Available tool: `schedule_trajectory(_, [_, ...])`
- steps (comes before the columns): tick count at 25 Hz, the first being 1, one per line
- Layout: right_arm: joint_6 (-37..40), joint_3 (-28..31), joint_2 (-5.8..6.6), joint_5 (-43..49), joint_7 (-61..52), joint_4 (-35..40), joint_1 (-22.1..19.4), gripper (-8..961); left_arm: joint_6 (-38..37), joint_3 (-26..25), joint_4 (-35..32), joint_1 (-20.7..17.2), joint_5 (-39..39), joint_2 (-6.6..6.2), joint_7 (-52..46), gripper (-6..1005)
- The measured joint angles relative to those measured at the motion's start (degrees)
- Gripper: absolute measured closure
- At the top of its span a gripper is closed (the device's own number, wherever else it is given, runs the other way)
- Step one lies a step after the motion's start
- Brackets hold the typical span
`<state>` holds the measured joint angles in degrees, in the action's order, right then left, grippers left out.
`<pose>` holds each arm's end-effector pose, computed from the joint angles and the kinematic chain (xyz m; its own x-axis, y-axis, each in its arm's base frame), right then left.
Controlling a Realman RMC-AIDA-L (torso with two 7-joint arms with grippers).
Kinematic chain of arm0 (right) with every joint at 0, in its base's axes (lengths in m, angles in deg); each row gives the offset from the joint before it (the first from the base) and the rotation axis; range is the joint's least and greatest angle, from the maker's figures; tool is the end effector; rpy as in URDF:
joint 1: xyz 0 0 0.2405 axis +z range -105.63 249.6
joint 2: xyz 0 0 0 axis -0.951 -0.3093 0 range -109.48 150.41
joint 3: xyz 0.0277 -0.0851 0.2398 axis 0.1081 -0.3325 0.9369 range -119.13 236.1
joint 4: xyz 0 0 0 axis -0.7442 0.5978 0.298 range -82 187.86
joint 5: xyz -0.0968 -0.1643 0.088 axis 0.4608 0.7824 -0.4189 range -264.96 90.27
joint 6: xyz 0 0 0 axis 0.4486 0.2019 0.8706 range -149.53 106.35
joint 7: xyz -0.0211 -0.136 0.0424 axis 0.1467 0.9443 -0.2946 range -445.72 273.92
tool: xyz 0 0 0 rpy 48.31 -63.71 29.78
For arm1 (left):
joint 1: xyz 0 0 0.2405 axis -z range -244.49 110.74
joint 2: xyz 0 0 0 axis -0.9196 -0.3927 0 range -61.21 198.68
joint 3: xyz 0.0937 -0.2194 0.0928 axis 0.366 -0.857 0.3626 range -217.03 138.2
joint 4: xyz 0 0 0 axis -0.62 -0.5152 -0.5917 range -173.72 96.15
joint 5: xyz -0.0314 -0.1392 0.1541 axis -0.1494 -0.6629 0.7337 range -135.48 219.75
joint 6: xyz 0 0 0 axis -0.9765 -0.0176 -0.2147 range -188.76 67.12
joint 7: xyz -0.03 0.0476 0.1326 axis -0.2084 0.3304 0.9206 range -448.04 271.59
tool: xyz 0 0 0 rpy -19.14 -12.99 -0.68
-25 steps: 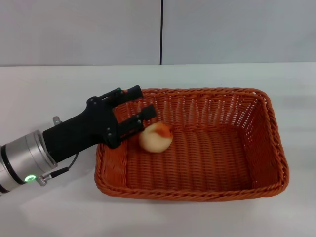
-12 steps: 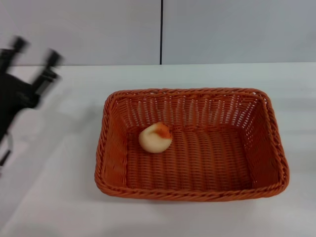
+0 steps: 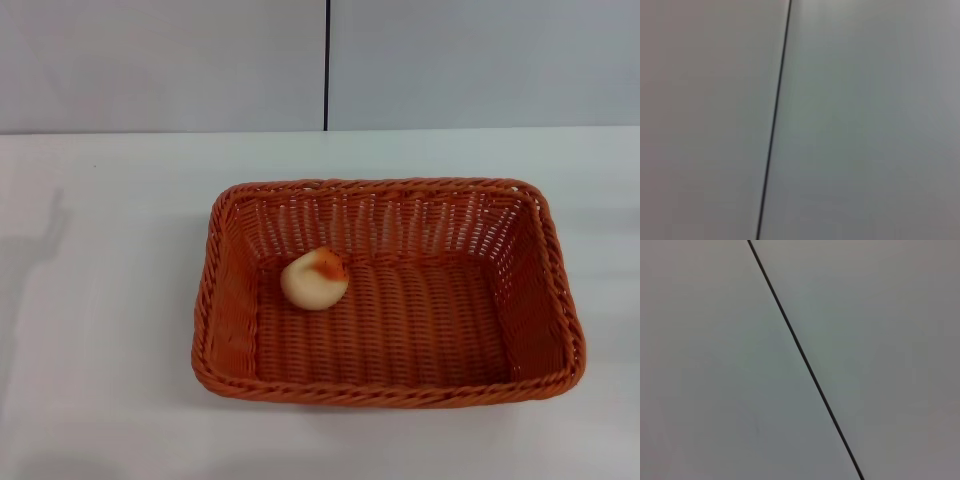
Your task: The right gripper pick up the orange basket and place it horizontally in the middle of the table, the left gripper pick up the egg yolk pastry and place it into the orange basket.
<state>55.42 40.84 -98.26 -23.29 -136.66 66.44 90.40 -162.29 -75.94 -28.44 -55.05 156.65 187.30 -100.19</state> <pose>0.3811 0.2908 0.0748 0.3523 0.1396 -0.9254 -0.9271 -0.0827 -0.3655 -0.3341 0.2303 0.0413 0.5619 -0.4581 0.6888 0.7666 -0.0246 -0.6417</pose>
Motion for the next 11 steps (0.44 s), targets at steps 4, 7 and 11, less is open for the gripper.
schedule_trajectory(4, [1.17, 0.34, -0.02, -0.05, -0.03, -0.07, -0.40, 520, 1.38, -0.71, 0.02, 0.32, -0.20, 0.04, 0.02, 140])
schedule_trajectory(7, [2.42, 0.57, -0.02, -0.07, -0.04, -0.07, -0.92, 520, 2.16, -0.79, 0.04, 0.54, -0.20, 0.04, 0.04, 140])
schedule_trajectory(11, [3.68, 2.64, 0.00, -0.08, -0.04, -0.07, -1.51, 520, 2.42, -0.87, 0.06, 0.72, -0.26, 0.02, 0.05, 140])
